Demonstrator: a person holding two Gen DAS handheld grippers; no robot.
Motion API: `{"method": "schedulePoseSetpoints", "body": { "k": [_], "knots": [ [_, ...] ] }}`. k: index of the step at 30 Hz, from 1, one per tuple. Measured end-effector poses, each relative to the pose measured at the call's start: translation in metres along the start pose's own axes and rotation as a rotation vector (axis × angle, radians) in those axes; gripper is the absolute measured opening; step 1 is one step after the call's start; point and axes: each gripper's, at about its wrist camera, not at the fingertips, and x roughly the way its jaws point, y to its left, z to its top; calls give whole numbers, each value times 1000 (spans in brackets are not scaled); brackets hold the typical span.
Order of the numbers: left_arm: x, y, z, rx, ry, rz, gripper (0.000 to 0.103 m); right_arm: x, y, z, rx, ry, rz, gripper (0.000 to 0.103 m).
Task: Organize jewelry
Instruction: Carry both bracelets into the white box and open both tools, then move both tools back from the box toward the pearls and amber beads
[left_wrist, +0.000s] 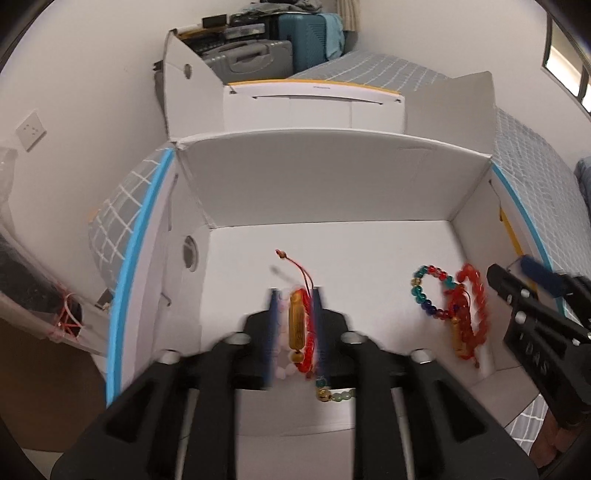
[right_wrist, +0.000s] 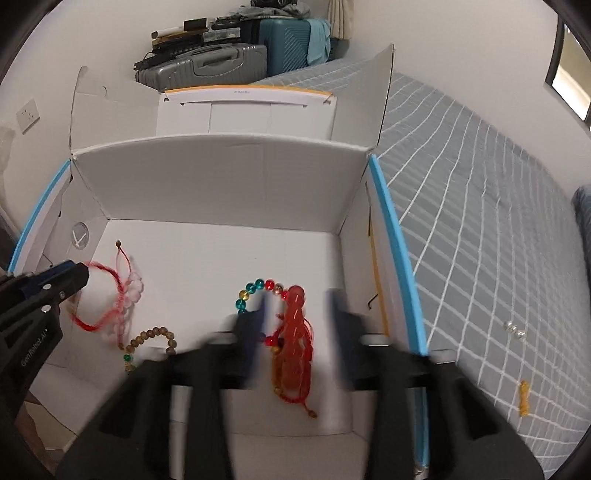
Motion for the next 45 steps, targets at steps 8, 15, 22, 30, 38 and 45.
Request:
{"method": "schedulePoseSetpoints", "body": {
  "k": [8,15,22,30,38,45],
  "knots": [
    [-17,5,0,-13,-86,20,93,-16,1,3,-15,-56,-54,85],
    [-21,5,-3,-30,-116,14,97,-26,-10,0,13,-95,-89,90],
    [-36,-14,-4,-13,-144,-22,97,-47,-37,-9,46,-141,-117,90],
    [-74,-81,-7,55,-280,-167,97,-80,-128,-34,180,-203,-198,90],
    [-85,-207,-6,161,-280,-351,97,-93,-238,-85,303,-181,-292,90],
    [-61,-318,-15,300,-229,-424,97,-81,-307,-135,380,-131,-321,90]
  ]
}}
